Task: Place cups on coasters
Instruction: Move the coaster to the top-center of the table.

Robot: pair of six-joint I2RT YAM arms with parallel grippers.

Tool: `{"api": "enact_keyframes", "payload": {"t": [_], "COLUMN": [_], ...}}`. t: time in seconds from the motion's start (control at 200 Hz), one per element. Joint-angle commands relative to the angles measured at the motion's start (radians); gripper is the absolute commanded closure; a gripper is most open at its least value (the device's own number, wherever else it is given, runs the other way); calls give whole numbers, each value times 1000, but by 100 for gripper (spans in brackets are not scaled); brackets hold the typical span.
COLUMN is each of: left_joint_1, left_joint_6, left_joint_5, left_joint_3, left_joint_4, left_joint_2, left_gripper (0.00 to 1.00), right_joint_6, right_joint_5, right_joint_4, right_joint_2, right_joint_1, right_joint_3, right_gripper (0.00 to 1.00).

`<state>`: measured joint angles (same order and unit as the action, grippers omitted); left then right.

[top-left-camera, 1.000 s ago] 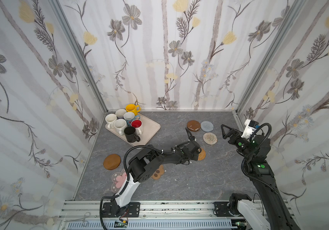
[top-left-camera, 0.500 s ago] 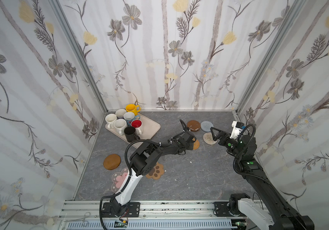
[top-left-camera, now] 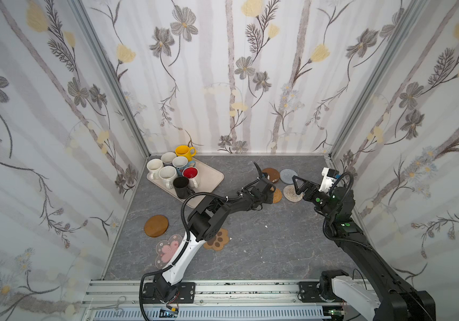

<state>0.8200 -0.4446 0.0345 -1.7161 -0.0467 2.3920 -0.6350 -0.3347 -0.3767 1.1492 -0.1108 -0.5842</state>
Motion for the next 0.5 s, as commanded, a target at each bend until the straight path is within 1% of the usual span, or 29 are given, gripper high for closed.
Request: {"api": "enact_keyframes", "payload": {"t": [0.0, 0.1, 0.23, 0.275, 0.41, 0.495], "left_joint_1": [-7, -8, -9, -8, -8, -8], "left_joint_6": [-3, -5, -12, -12, -19, -23], "left_joint_5": [-2, -4, -5, -5, 6, 8], "left_joint_3": [-10, -24, -30, -29, -25, -29], "left_joint_4": [142, 143, 144, 144, 144, 143], "left_joint_2": [31, 41, 44, 40, 26, 21], "left_gripper": [76, 71, 54, 49, 39, 35], "right_joint_6": [6, 14, 39, 49, 61, 75], "right_joint_5": [-3, -12, -37, -45, -56, -47], "right_joint_4": [-41, -34, 1, 19, 44, 82], "right_joint_2": [21, 33, 60, 73, 84, 78], "right_joint_1": [-2, -7, -23, -30, -35, -35], "right_joint_3": [-6, -12, -45, -60, -85, -118], "right_gripper": [0, 0, 0, 0, 0, 0]}}
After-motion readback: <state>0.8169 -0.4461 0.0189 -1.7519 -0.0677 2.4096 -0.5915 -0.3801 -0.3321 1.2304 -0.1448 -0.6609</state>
